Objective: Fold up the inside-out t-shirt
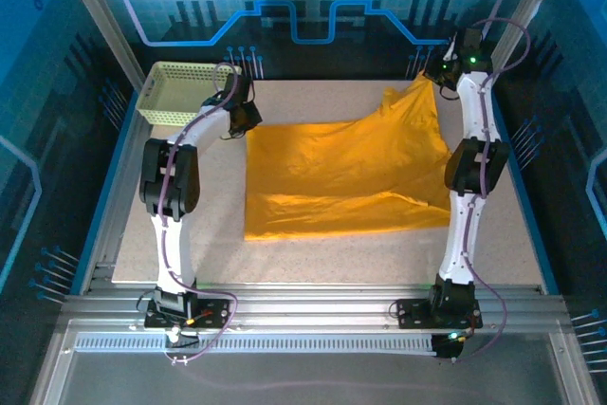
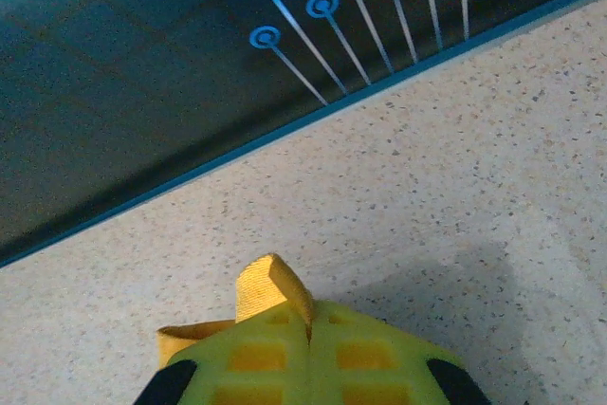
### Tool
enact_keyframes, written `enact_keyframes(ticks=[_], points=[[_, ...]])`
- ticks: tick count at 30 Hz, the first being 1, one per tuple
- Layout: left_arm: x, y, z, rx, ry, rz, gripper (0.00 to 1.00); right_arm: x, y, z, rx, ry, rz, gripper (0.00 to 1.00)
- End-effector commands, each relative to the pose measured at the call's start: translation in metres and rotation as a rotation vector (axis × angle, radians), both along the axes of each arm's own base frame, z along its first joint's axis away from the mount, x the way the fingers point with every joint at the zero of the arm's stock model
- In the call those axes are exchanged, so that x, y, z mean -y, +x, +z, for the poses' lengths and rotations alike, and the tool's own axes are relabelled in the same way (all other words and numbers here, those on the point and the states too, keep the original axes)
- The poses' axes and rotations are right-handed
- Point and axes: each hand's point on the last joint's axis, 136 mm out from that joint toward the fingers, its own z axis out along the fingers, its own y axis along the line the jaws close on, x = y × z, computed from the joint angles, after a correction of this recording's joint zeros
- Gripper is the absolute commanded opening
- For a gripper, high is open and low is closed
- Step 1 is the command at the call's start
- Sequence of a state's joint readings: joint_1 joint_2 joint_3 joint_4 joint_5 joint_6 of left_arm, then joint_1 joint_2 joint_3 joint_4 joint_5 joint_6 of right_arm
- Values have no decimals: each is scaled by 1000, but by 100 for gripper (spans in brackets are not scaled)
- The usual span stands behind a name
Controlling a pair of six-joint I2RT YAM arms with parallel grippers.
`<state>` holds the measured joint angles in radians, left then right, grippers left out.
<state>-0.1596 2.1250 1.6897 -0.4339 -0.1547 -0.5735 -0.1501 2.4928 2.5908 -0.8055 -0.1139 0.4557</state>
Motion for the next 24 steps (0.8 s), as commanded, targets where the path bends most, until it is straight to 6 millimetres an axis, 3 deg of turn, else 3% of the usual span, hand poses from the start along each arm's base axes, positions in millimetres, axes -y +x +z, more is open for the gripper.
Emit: enact_keyframes(ticks=[1, 7, 12, 19, 24], points=[[0, 5, 25, 56, -27, -15, 0, -8, -5, 19, 28, 48, 27, 0], [3, 7, 37, 79, -46, -41, 0, -16, -19, 48, 54, 57, 52, 0], [6, 1, 46, 104, -65, -58, 0, -13, -44, 66, 76, 35, 27, 0], [4, -21, 46, 112, -84, -51, 0, -8, -88, 62, 77, 42, -16, 0], [2, -45, 44, 122, -107, -36, 0, 9, -131, 59, 72, 70, -94, 0]])
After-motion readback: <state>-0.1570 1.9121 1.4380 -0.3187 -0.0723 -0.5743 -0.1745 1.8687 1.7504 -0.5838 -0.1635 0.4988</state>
